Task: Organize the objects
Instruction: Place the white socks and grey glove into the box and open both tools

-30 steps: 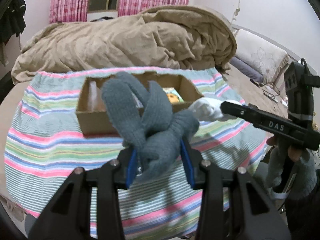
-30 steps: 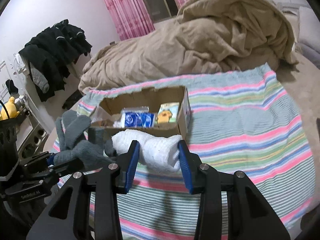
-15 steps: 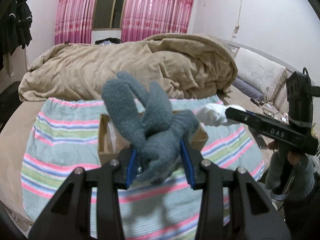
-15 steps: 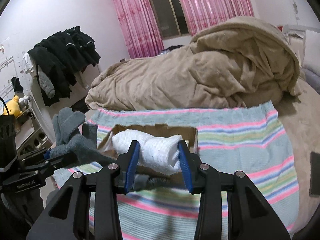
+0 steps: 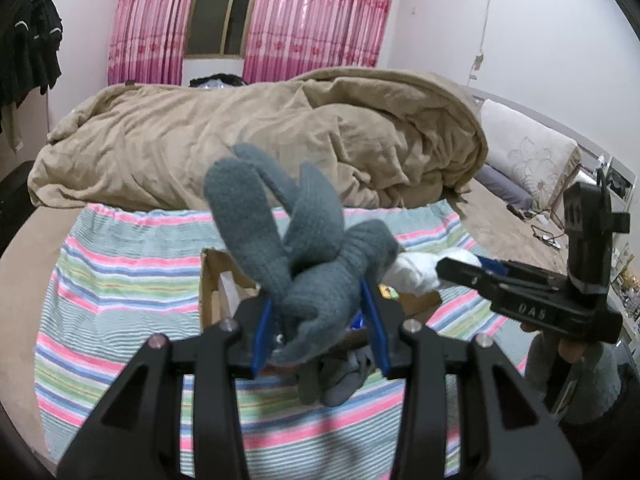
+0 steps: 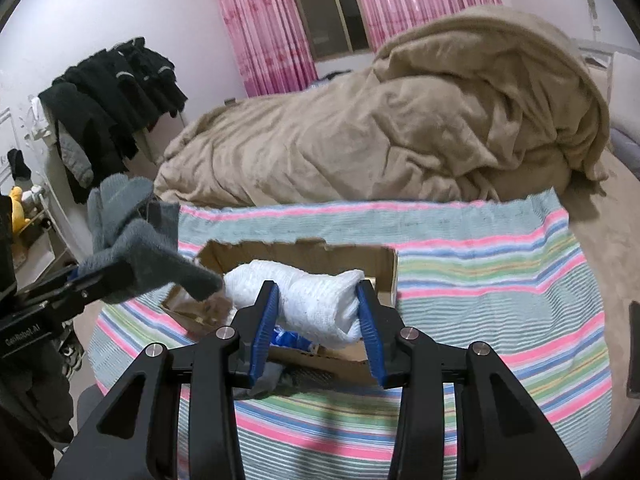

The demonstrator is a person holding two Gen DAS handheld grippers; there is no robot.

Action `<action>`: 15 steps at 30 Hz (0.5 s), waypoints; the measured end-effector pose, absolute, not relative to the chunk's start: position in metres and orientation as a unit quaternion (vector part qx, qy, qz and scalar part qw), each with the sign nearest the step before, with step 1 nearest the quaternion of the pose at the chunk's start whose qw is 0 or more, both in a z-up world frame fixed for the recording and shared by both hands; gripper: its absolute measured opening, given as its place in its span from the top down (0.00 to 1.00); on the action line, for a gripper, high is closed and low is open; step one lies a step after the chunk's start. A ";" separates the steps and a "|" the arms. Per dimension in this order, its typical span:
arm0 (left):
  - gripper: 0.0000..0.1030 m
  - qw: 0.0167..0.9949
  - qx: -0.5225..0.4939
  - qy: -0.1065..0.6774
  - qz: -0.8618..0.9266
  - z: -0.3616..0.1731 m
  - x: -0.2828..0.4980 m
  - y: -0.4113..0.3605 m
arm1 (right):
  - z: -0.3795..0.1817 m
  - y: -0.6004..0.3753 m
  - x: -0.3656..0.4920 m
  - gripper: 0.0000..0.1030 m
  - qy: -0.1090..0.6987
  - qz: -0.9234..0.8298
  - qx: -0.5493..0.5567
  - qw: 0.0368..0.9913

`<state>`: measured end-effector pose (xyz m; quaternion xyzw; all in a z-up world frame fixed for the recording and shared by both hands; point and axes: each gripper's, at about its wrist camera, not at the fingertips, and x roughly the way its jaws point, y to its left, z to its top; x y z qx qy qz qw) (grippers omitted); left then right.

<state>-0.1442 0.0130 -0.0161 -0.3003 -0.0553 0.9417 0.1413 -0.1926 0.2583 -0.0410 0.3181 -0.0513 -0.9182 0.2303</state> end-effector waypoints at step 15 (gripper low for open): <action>0.60 0.151 -0.357 -0.077 0.918 -0.064 -0.194 0.018 | -0.081 0.243 -0.213 0.59 -0.012 -0.913 0.354 0.203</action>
